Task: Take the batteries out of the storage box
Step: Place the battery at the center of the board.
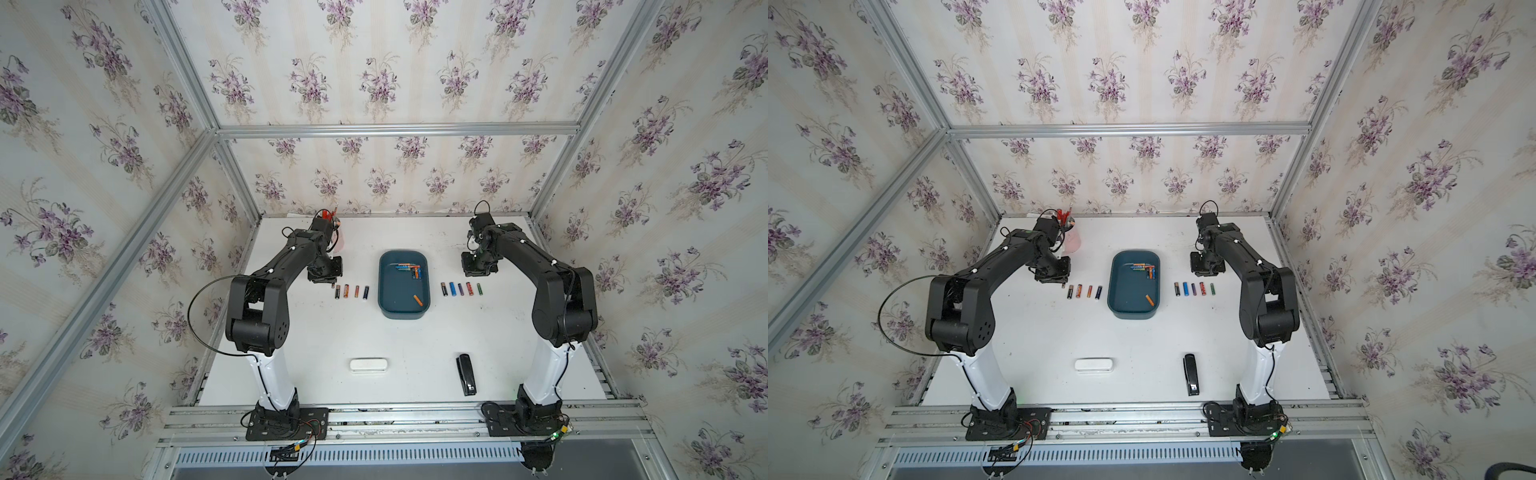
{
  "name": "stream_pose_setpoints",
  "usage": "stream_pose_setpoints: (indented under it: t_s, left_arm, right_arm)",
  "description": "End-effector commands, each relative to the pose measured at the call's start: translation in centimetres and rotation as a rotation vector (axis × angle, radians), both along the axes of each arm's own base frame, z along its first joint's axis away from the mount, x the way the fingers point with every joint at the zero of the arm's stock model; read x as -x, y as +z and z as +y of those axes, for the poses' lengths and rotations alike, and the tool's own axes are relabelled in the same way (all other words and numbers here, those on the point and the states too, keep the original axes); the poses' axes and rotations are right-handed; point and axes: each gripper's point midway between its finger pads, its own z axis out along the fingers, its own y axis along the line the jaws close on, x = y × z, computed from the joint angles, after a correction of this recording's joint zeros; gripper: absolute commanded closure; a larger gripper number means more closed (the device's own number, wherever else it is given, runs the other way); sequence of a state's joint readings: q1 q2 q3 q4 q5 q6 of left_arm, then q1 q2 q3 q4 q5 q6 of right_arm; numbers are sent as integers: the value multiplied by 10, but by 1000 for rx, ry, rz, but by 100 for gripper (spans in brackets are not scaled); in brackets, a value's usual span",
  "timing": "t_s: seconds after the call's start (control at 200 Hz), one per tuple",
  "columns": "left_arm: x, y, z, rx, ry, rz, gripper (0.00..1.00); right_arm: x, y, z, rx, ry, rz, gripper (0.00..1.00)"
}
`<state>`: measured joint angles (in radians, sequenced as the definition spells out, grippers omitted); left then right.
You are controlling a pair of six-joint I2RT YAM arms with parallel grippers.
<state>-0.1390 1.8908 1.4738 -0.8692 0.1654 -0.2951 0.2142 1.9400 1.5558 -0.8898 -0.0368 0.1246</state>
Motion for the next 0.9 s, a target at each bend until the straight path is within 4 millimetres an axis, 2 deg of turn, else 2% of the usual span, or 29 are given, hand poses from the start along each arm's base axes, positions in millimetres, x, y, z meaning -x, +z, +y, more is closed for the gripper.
stream_pose_setpoints:
  t_s: [0.0,0.14,0.37,0.894]
  left_arm:
    - [-5,-6,9,-16,-18,-12,85]
    - [-2,-21,17,-23,-16,19,85]
    - [-2,-40,16,-19,-18,49,85]
    - [-1,-61,16,-25,-24,89,85]
  right_arm:
    - [-1,0,-1,14,-6,2,74]
    - [-1,-1,0,19,-2,7,74]
    - [-2,-2,1,27,2,15,74]
    - [-4,-3,2,37,8,21,74]
